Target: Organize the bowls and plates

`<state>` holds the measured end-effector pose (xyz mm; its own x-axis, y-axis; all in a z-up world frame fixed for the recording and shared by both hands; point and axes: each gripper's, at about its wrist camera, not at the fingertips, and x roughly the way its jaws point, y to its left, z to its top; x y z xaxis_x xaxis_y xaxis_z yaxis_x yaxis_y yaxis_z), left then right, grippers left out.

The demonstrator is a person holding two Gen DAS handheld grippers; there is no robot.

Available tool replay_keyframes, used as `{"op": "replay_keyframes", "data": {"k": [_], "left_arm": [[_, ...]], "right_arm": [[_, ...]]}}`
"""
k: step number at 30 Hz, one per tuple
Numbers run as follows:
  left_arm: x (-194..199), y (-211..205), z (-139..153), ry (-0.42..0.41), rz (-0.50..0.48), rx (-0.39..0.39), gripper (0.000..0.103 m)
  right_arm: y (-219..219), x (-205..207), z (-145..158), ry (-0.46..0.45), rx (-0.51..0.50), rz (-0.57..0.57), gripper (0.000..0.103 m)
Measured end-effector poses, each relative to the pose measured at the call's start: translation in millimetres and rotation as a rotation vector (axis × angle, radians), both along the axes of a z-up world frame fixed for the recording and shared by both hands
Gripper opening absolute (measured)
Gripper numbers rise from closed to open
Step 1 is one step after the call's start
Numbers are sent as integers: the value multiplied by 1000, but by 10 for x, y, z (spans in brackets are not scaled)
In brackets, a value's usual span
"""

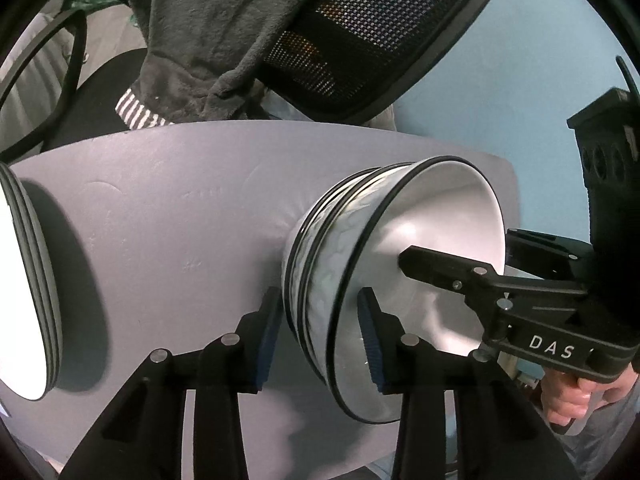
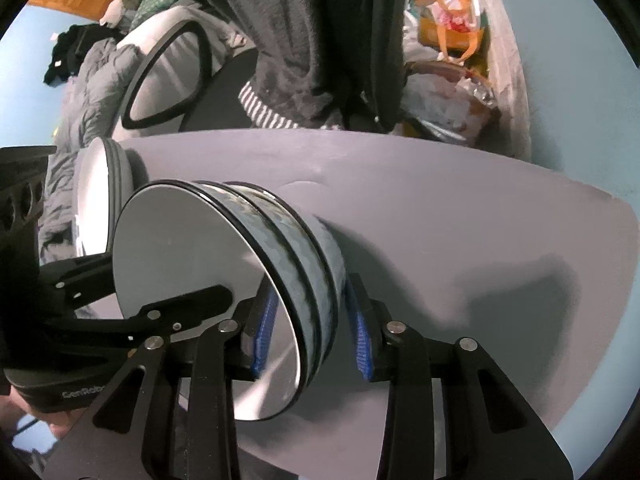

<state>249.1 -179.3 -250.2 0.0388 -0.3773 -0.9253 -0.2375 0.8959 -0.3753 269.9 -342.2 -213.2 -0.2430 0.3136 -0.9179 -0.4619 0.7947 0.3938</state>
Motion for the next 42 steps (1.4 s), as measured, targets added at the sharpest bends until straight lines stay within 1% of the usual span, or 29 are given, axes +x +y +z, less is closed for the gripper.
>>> {"op": "replay_keyframes", "data": {"k": [2,7,10,12,14,18,25,34,39,42], "left_arm": [[-19,19,-2,-2,-3,-9,35],[-74,123,-17,-3,41,-55,28],[-123,130,3,-5,37,-40,26],[-193,162,12,4,36,-23,26],[-273,226,8,-1,44,-26,26],[-467,351,27,-2,59,-22,26],[-966,623,18,32,94,-11,26],[-1747,1129,25,48,128,49,25],[-2084,1471,9,51,151,43,25],[-2178,1606,-1,54,147,52,25]], "right_arm": [[24,-23,19,-17,-9,5,35],[59,-106,67,-78,-39,-2,34],[51,-111,81,-87,-53,-22,33],[46,-118,88,-71,-50,-39,26],[61,-153,70,-43,-39,-48,22],[170,-326,35,-19,-40,-25,22],[444,-705,10,15,-20,0,21],[1018,-1272,-15,34,-17,57,21],[1342,-1574,-28,37,-18,74,21],[1473,-1732,-37,47,-14,66,22]]}}
